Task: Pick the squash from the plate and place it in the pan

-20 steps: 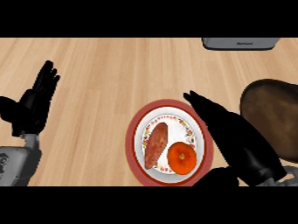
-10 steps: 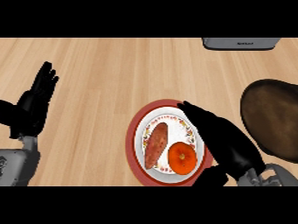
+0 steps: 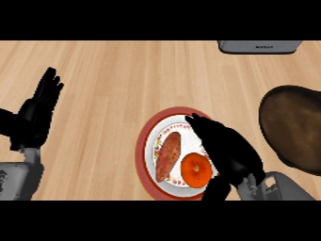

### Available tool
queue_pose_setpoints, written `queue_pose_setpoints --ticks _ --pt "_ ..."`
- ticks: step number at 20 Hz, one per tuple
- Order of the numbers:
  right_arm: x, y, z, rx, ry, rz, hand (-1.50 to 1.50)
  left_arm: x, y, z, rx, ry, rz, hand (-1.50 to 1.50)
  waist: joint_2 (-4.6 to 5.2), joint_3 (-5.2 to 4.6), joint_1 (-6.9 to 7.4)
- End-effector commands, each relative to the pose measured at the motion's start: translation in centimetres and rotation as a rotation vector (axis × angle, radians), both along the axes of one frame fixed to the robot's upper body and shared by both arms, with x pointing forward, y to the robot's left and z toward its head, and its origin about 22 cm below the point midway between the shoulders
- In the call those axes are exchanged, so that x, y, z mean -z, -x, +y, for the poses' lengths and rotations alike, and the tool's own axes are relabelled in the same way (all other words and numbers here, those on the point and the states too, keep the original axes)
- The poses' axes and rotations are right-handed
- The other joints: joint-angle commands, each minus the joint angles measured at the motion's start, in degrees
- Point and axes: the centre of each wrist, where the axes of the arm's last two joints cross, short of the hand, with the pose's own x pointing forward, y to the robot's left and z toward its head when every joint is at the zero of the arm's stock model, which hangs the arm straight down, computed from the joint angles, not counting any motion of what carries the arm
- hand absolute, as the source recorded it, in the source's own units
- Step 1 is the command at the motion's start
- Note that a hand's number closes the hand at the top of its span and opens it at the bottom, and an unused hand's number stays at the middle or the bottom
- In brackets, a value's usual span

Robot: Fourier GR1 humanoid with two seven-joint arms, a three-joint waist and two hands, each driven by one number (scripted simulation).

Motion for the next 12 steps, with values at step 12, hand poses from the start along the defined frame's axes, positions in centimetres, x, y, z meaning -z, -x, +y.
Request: queue_pose_setpoints --ticks 12 --pt "3.1 -2.0 2.7 0.011 0.188 0.117 -1.5 -0.8 -0.4 0.5 0.0 -0.006 -0.015 0.0 0.01 0.03 0.17"
